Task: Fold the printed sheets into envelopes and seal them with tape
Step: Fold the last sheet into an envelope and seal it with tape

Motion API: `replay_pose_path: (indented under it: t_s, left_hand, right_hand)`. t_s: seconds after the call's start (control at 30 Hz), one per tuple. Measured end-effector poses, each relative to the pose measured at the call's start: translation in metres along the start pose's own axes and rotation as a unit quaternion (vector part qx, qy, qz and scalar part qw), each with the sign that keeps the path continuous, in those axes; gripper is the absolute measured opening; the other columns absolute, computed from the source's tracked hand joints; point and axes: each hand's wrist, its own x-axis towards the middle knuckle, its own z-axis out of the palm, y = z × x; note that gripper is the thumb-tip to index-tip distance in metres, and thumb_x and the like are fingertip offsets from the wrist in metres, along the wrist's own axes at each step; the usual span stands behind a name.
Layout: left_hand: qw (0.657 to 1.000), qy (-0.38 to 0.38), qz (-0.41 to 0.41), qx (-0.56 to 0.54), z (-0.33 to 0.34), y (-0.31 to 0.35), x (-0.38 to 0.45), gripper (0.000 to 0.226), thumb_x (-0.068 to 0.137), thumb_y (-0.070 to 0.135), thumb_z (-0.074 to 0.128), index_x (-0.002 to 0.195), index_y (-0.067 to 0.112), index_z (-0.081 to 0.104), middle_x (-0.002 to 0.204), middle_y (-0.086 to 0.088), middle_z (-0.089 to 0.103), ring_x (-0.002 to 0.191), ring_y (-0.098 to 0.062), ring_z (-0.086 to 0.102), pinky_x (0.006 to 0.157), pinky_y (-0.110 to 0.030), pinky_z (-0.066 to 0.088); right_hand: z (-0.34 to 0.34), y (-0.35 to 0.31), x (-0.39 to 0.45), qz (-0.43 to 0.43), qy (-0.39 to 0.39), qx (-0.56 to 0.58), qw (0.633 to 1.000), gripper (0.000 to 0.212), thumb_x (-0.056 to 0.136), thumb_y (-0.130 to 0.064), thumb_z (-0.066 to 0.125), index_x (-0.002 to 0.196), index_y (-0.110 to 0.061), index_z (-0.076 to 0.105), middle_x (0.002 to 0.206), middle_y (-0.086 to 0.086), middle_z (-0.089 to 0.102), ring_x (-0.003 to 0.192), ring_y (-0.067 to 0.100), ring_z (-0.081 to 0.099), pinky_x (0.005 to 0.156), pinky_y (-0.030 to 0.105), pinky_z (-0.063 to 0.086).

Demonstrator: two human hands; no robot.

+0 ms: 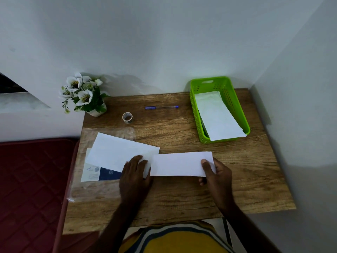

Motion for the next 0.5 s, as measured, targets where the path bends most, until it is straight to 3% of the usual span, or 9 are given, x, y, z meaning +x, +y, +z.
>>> replay_pose_path:
  t_s: [0.17,0.33,0.5]
  left_hand:
    - [0.999,0.037,0.012,-0.006,-0.001,-0.002,0.002,0.03,0.085,0.031,0.08,0.107,0.012,0.071,0.124,-0.01,0.067,0.112,-0.027,0.063,0.084,-0.038,0.056]
    - [0.997,0.065,0.013,-0.028,0.004,-0.005,0.002,0.03,0.095,0.044,0.06,0.101,0.016,0.071,0.118,-0.004,0.067,0.108,-0.02,0.062,0.083,-0.03,0.051]
    - [0.997,0.062,-0.004,-0.038,0.003,-0.004,0.002,0.033,0.096,0.048,0.057,0.101,0.019,0.071,0.121,-0.001,0.068,0.11,-0.016,0.061,0.085,-0.028,0.052]
  right_hand:
    - [0.002,0.002,0.007,0.017,0.005,-0.013,1.0,0.01,0.1,-0.023,0.064,0.104,-0.018,0.072,0.066,0.002,0.071,0.047,0.014,0.064,0.043,0.026,0.054]
    - [-0.001,0.003,0.013,0.016,0.009,-0.023,1.0,0.009,0.099,-0.024,0.065,0.103,-0.02,0.072,0.067,0.001,0.071,0.046,0.015,0.064,0.043,0.026,0.054]
    - [0.002,0.006,0.017,0.023,0.005,-0.025,0.999,0.011,0.1,-0.024,0.064,0.105,-0.017,0.071,0.07,0.005,0.072,0.047,0.015,0.065,0.044,0.028,0.055]
